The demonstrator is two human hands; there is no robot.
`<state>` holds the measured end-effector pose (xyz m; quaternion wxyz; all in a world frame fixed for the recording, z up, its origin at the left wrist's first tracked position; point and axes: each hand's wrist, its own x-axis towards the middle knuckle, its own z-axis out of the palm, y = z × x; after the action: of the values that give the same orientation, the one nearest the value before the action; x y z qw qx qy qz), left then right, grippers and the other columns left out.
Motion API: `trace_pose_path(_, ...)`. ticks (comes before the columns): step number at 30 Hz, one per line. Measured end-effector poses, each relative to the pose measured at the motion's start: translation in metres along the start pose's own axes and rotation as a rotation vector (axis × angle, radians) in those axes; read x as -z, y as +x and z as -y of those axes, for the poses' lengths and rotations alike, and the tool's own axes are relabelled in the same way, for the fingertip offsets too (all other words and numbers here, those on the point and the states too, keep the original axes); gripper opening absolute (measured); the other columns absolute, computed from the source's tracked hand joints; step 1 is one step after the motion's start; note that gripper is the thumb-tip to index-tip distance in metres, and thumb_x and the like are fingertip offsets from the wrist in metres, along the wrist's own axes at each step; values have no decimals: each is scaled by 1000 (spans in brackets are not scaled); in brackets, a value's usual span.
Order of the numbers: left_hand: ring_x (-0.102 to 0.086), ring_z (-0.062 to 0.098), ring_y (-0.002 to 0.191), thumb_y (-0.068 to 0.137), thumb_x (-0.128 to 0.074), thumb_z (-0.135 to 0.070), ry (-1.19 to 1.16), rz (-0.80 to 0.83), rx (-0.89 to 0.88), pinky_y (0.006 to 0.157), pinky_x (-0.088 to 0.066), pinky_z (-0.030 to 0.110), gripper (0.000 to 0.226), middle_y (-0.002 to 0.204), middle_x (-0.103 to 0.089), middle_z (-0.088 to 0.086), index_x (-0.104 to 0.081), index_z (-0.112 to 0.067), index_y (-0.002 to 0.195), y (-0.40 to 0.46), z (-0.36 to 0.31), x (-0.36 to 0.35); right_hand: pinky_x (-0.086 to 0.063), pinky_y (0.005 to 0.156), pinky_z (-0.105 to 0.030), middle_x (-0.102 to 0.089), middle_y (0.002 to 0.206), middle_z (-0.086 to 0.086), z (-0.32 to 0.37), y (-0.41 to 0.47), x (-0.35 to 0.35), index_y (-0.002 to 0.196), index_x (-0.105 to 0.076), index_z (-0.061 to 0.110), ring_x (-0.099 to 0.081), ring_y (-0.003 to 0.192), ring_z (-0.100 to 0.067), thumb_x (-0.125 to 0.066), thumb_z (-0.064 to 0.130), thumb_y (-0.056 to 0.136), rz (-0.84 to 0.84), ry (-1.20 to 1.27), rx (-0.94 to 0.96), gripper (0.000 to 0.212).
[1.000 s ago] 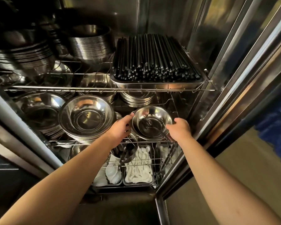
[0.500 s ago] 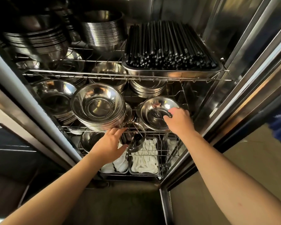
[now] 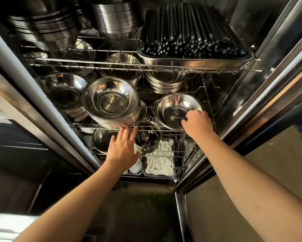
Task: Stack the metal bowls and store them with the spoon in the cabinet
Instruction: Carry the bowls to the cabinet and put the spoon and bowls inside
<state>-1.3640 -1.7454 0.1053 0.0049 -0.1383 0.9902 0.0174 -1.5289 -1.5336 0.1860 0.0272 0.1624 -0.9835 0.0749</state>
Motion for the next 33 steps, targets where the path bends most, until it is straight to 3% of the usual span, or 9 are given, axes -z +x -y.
trace_pose_path(4, -8, 28, 154, 87, -55, -61, 52, 4, -6, 120, -23, 53, 106, 167, -12, 9, 15, -25, 158, -2, 3, 0, -47, 64, -30, -71, 86, -11, 0, 0, -4, 93, -75, 7, -62, 82, -28, -58, 23, 95, 36, 54, -18, 24)
trace_pose_path(10, -20, 31, 150, 84, -59, -60, 56, -22, -9, 119, -28, 49, 104, 160, -27, 13, 0, -20, 159, -1, 0, 2, -41, 54, -28, -59, 68, -3, -1, -9, -3, 76, -70, 11, -61, 69, -25, -58, 21, 93, 6, 100, -1, 24)
trace_pose_path(13, -24, 32, 147, 83, -61, -59, 57, -31, -14, 117, -32, 48, 104, 156, -31, 15, -3, -18, 159, -1, 0, 3, -36, 47, -24, -50, 51, 2, 3, -20, 1, 59, -60, 14, -52, 51, -19, -55, 18, 89, -58, 157, 62, 31)
trace_pose_path(15, -26, 32, 146, 83, -61, -58, 53, -38, -17, 116, -34, 48, 103, 155, -32, 14, -6, -18, 159, 0, 0, 2, -43, 47, -25, -45, 45, 5, 7, -31, 6, 56, -57, 18, -46, 44, -13, -54, 19, 89, -84, 244, 127, 33)
trace_pose_path(18, -26, 32, 146, 83, -62, -58, 50, -35, -14, 115, -36, 46, 103, 154, -33, 14, -7, -17, 159, 0, 0, 4, -56, 58, -29, -55, 50, 10, 14, -52, 13, 73, -68, 25, -52, 46, -5, -56, 26, 91, -57, 382, 222, 22)
trace_pose_path(24, -24, 33, 147, 84, -66, -52, 37, -18, -4, 110, -40, 46, 100, 155, -33, 15, -10, -16, 159, 0, 1, 6, -56, 62, -26, -70, 79, 16, 14, -93, -10, 87, -75, 26, -64, 69, 1, -63, 31, 89, 146, 549, 314, 13)
trace_pose_path(27, -23, 32, 148, 85, -65, -50, 32, -9, -4, 111, -39, 46, 98, 156, -31, 14, -10, -17, 159, 1, 2, 6, -57, 63, -24, -73, 85, 14, 13, -99, -34, 91, -76, 25, -66, 69, 0, -64, 29, 90, 264, 580, 272, 13)
trace_pose_path(30, -23, 32, 147, 85, -67, -48, 16, -17, -15, 110, -40, 45, 96, 156, -32, 14, -13, -17, 159, 0, 2, 9, -59, 63, -31, -74, 78, 6, 17, -91, -58, 89, -76, 21, -68, 61, -11, -60, 24, 94, 328, 614, 187, 17)
trace_pose_path(33, -24, 32, 146, 85, -67, -46, 5, -17, -16, 109, -40, 45, 96, 156, -32, 14, -14, -17, 159, 0, 2, 9, -47, 52, -29, -65, 58, -6, 22, -74, -86, 73, -71, 13, -50, 43, -13, -57, 20, 95, 403, 690, 40, 27)
